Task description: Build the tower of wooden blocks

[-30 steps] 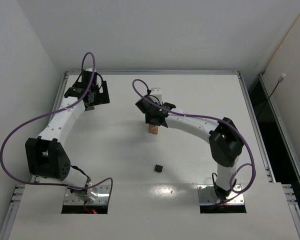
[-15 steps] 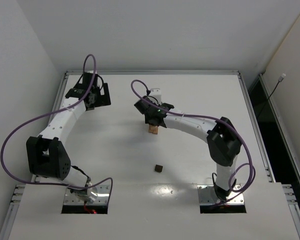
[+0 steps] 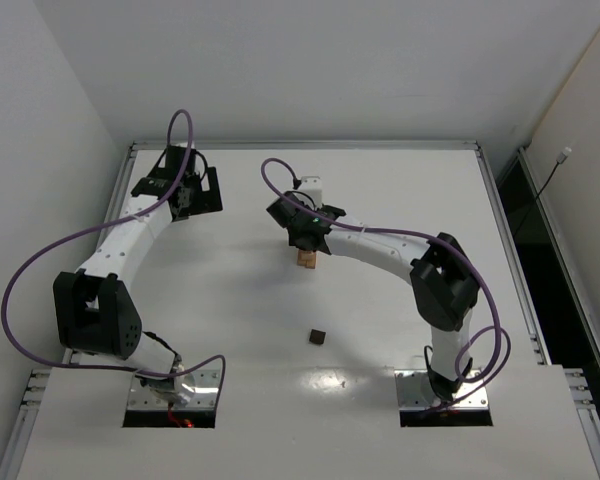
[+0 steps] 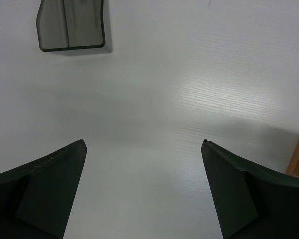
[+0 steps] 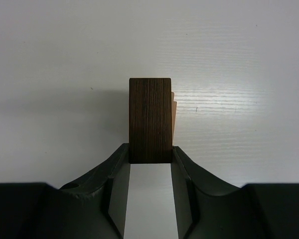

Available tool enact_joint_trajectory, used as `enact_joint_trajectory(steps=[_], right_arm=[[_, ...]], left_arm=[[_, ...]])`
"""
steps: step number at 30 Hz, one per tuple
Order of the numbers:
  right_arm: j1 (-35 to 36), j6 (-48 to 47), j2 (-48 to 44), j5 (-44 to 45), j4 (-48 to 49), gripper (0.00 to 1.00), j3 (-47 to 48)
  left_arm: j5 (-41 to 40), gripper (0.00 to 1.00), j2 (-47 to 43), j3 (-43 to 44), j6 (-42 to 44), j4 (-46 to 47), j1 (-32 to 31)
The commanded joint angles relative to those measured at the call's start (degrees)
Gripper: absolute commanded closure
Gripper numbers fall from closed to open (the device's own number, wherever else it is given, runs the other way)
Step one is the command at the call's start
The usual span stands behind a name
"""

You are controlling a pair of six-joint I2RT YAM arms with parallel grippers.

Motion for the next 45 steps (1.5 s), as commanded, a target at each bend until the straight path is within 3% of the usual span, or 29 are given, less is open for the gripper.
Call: enact_joint_trajectory(steps=[1,45], right_arm=[[0.4,1.4,0.5,2.0,0.4,1.0,2.1],[-0.1,2.5,2.1,-0.8,1.5,1.0,-1.0]], left_arm=[[0.8,0.0,-0.2,-0.1,-0.6,1.4,1.0],[2.5,0.0,0.8,-0.1,-0.6,1.4,1.0]])
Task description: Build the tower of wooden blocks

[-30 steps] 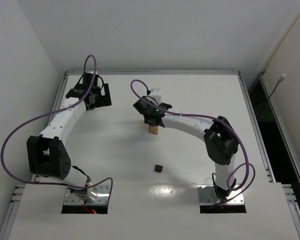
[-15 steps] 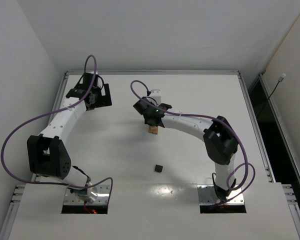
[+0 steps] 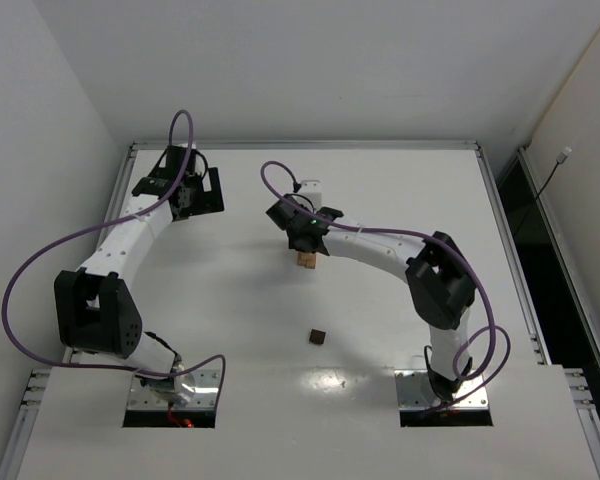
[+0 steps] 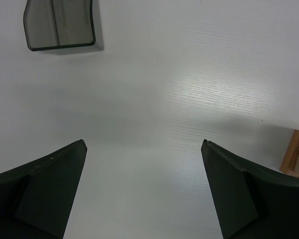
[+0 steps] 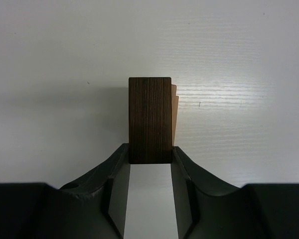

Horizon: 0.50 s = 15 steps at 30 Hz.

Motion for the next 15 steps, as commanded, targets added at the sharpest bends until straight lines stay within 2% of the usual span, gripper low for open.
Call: enact_joint_trajectory(steps=[1,13,15], right_arm=[[-0.1,0.6,1.6,0.0,1.8,1.0,-0.4],[-0.1,0.6,1.6,1.0,1.8,1.0,-1.0],[-0.1,0.6,1.0,1.0,1.8,0.87,-1.0]], left_arm=[[0.6,0.0,0.4,-0.1,-0.6,1.3,1.0],[1.6,0.01,1.0,-0.1,-0.6,1.9,1.0],[1.6,0.01,1.0,-0.1,-0.6,1.9,1.0]])
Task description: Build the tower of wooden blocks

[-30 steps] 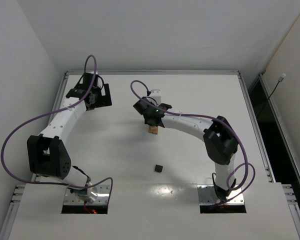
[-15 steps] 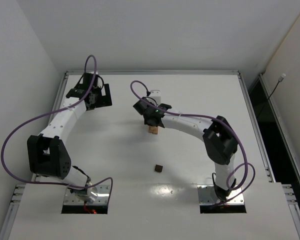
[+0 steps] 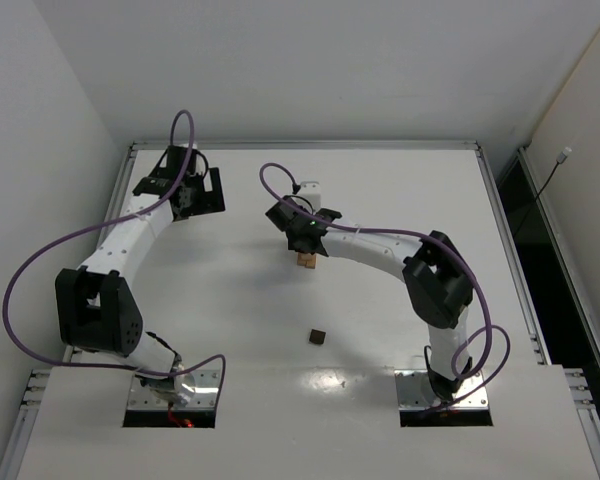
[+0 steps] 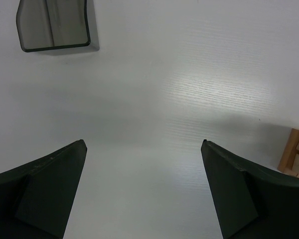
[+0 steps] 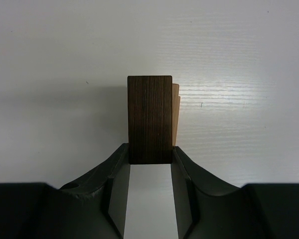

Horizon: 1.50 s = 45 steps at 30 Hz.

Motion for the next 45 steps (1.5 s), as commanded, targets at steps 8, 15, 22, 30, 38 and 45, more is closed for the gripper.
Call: enact_joint_trajectory(steps=[8,15,22,30,38,45], right_arm=[[-0.1,-0.4,-0.8,1.5,1.7,0.56,-1.1],[0.5,-4.4,-2.9,2.0,4.0,0.27,-2.8],[2.9,-17.0,-12.0,-0.3,9.6,0.27,-8.1],[-2.3,-36.8,-33.6,-6.8,12.1,0.31,-24.6],[-15.2,-42.7,-40.7,-5.5,12.2,0.32,-31.4],[-25.1,-39.7,-42.5,-7.7,10.2,0.32,-33.1]], left_arm=[[1.3,0.01,0.6,-0.1,-0.6,1.5,1.0],[1.9,0.01,0.6,-0.1,-0.6,1.5,1.0],[3.2,0.01,-1.3,-0.8,-0.1,1.5,1.0],[12.4,0.01,-10.4,-10.0,4.3,2.0,-0.3],[16.0,0.15,-8.0,-10.6,4.9,3.8,-6.6],[12.7,0.38,5.7,0.8,4.3,2.0,-12.6]])
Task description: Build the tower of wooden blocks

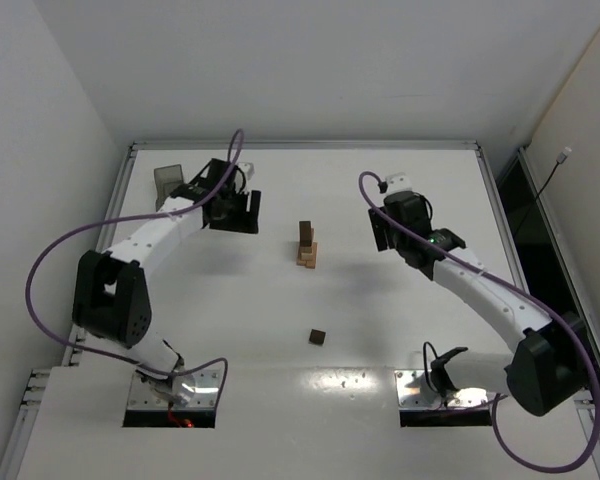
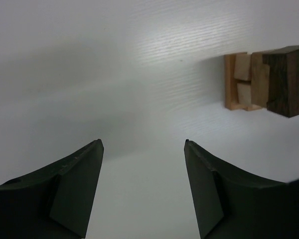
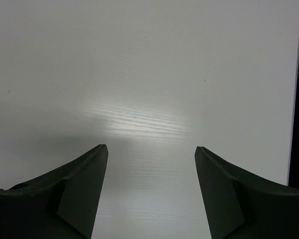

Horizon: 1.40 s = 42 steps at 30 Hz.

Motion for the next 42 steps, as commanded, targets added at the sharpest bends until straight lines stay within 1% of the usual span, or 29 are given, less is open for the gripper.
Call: enact_joint_trajectory(steps=[1,2,5,7,9,14,21,27,32,34,37,39,42], right_arm=[[-4.5,0.9,-2.5,-1.8,0.1,0.32,-0.8],[-5.5,0.9,-3.1,-2.4,0.1,0.32,-1.6],[-8.6,1.6,-3.7,-4.7,-0.5,0.32,-2.1],[-10.7,2.2,-3.7,-5.3,-1.1,0.32,-2.1],[-12.1,2.3,-3.7,-6.6,-1.6,0.32,-1.5],[-14.0,2.8,-3.7,-8.4,-1.7,0.32,-0.9],[-15.2,3.3,-3.1,-10.1,-2.2,0.32,-0.9],[-16.4,3.9,-3.1,-12.7,-2.2,0.32,-0.9],[-16.4,3.9,-3.1,-12.7,-2.2,0.34,-0.9],[-16.4,4.4,-3.1,-13.3,-2.2,0.34,-0.9],[-16.4,4.5,-2.6,-13.3,-2.2,0.34,-0.9],[-16.4,4.5,-2.6,-13.9,-2.2,0.34,-1.4],[-16.9,4.5,-2.6,-13.9,-2.2,0.34,-1.4]], left_arm=[[-0.9,0.38,4.5,7.1,-0.2,0.3,-2.7],[-0.9,0.38,7.1,8.2,-0.2,0.3,-3.6],[0.0,0.38,10.7,11.7,-0.8,0.3,-4.4],[0.0,0.38,13.5,12.3,-1.3,0.3,-6.4],[-0.6,0.36,15.2,13.8,-1.3,0.3,-7.7],[-0.1,0.32,19.0,16.2,-1.9,0.3,-8.2],[2.4,0.28,21.7,18.9,-1.9,0.3,-8.2],[2.4,0.27,23.5,20.1,-1.9,0.3,-8.2],[3.0,0.26,23.6,20.6,-1.9,0.3,-8.2],[3.8,0.22,24.1,21.3,-1.9,0.3,-8.2],[3.8,0.22,24.1,21.3,-1.9,0.3,-8.2],[4.3,0.18,24.1,21.8,-1.9,0.9,-8.2],[4.3,0.17,24.6,21.8,-1.9,0.9,-8.2]])
